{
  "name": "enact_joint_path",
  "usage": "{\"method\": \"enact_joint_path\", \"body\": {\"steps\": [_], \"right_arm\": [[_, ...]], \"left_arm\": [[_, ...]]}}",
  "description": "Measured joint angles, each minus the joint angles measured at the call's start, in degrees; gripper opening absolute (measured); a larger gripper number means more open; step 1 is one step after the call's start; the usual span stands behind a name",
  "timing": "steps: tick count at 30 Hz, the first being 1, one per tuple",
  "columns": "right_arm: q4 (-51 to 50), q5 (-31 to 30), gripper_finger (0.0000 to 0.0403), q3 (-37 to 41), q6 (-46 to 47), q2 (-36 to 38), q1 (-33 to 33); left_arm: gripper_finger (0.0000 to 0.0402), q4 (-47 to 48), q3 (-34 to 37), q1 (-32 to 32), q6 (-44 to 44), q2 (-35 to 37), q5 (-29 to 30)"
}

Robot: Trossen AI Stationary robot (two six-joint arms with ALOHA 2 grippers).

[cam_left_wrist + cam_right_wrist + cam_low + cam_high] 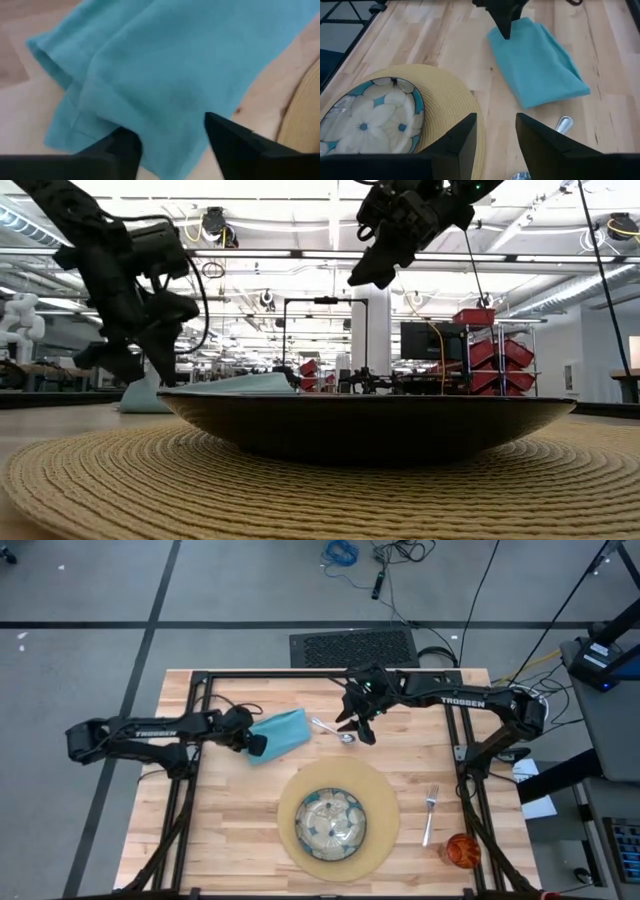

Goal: Set table place
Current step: Fold the blue napkin

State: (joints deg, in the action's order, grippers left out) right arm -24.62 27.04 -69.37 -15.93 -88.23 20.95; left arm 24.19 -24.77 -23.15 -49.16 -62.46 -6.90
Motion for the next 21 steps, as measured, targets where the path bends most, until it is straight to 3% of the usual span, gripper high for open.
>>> {"method": "enact_joint_path", "body": {"steps": [6, 8, 14, 21], "right_arm": [[-0.16, -0.09, 0.0127, -0.01, -0.03, -0.02, -0.09], [-0.16, -0.1, 0.0127, -0.01, -0.01, -0.02, -0.07], [-0.07, -0.28, 0.0127, 0.05, 0.09, -0.04, 0.0], [2.03, -0.32, 0.0116, 4.55, 1.99, -0.04, 0.0]], "left_arm": [[0.0041, -2.82, -2.0, -0.1, 4.88, 0.14, -0.19], [0.0011, -2.49, -3.55, -0.1, 6.63, 1.13, -0.63], [0.0001, 2.44, -11.77, 0.03, 17.55, 2.87, -2.28], [0.0, 15.01, -34.56, 1.31, 36.66, 3.22, 2.28]]}}
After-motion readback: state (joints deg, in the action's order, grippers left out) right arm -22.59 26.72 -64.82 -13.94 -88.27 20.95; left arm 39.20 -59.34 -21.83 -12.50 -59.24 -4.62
